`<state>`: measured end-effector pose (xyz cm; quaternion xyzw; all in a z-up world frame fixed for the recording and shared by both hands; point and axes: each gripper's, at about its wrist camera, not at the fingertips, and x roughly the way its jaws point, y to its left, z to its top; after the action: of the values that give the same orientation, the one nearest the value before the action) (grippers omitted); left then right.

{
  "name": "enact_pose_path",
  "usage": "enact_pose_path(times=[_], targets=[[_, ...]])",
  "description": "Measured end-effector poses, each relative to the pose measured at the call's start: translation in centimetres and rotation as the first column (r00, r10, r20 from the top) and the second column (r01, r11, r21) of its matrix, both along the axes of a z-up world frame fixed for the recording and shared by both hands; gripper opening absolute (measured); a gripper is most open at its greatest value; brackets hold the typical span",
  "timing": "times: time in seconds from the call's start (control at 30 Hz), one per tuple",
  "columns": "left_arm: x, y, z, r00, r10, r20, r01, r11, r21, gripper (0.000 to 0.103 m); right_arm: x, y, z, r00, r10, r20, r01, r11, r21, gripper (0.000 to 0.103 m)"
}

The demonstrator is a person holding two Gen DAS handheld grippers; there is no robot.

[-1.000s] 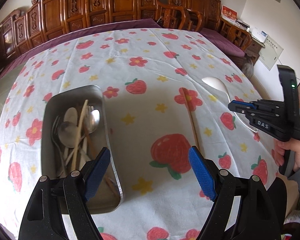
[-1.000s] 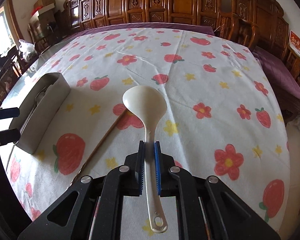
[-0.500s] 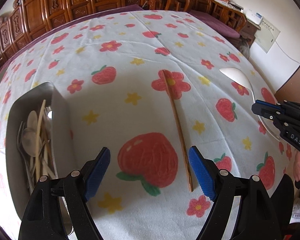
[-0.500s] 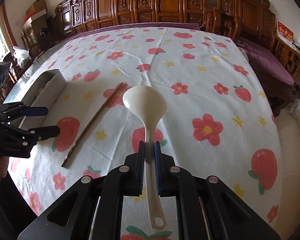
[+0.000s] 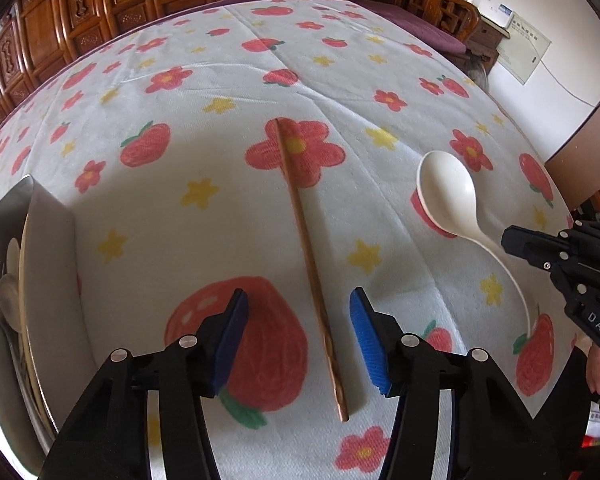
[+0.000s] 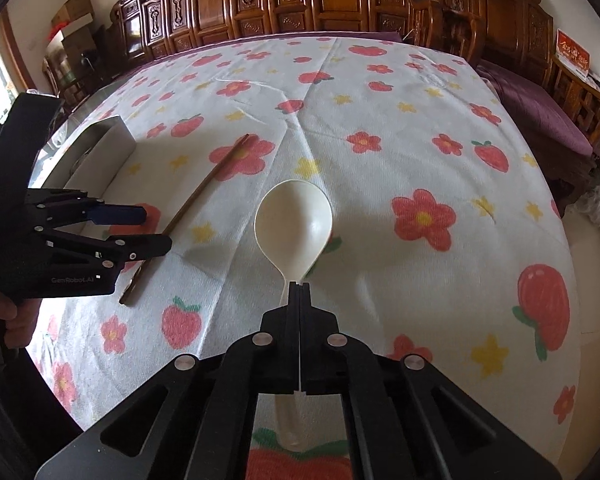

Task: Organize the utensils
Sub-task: 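Grasp the wooden chopstick on the cloth with the left tool while the right tool holds the ladle-spoon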

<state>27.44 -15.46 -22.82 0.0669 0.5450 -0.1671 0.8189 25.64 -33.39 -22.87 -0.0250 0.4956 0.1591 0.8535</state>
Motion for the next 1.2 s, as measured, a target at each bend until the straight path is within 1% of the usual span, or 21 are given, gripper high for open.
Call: enact_pose_path(times=[0.03,0.1,0.13,0.17,0.23,0.27,0.3,0.37,0.53,0.6,0.67,0.93,1.2], targets=[[0.0,-0.2,0.1,1.0,-0.001,0.003,0.001,1.0,0.001,0.051,0.0,0.1,0.1,1.0,0.005,0.005,-0.005,1.0,0.001,0.0],[0.1,-0.3,0.1,1.0,-0.001,0.008,0.001,1.0,0.003,0.046,-0.1,0.2,0.3,1.0,0.007,0.017,-0.007,1.0,0.001,0.0],[0.2,-0.5,0.1,1.0,-0.001,0.012,0.001,1.0,0.006,0.04,-0.1,0.3,0.4,1.0,0.006,0.021,-0.006,1.0,0.002,0.001],[0.1,-0.5,0.1,1.0,-0.002,0.016,0.002,1.0,0.01,0.033,-0.1,0.3,0.4,1.0,0.004,0.026,-0.004,1.0,0.002,0.001],[0.2,-0.6,0.0,1.0,-0.008,0.02,0.008,1.0,0.013,0.023,-0.1,0.3,0.4,1.0,0.002,0.028,-0.002,1.0,-0.001,0.003],[0.2,-0.6,0.0,1.0,-0.01,0.022,0.01,1.0,0.013,0.012,0.0,0.3,0.3,1.0,0.001,0.024,-0.001,1.0,0.0,0.009],[0.1,-0.5,0.0,1.0,-0.012,0.019,0.011,1.0,0.011,0.006,0.0,0.3,0.2,1.0,0.004,0.02,-0.004,1.0,0.004,0.017],[0.2,-0.2,-0.1,1.0,-0.009,0.01,0.009,1.0,-0.005,0.004,0.0,0.6,0.0,1.0,0.009,0.015,-0.009,1.0,0.005,0.026],[-0.4,0.2,0.0,1.0,-0.014,0.002,0.014,1.0,-0.015,0.004,0.3,1.2,-1.3,1.0,-0.003,-0.028,0.002,1.0,-0.031,0.026],[-0.8,0.6,0.4,1.0,-0.012,0.006,0.012,1.0,-0.025,0.004,0.4,1.2,-1.6,0.999,-0.009,-0.038,0.007,0.999,-0.041,0.011],[-1.3,1.1,1.0,1.0,-0.009,0.015,0.01,0.999,-0.036,0.004,0.3,1.1,-1.4,0.999,-0.015,-0.039,0.014,1.0,-0.026,0.011],[-2.7,3.8,4.6,0.997,0.016,0.074,-0.01,0.997,-0.076,0.004,0.0,1.9,1.3,1.0,-0.02,0.015,0.02,1.0,-0.002,0.011],[-3.7,7.9,8.0,0.988,0.064,0.139,-0.051,0.994,-0.093,0.004,-0.3,5.6,4.2,0.997,0.024,0.066,-0.026,0.999,0.025,0.011]])
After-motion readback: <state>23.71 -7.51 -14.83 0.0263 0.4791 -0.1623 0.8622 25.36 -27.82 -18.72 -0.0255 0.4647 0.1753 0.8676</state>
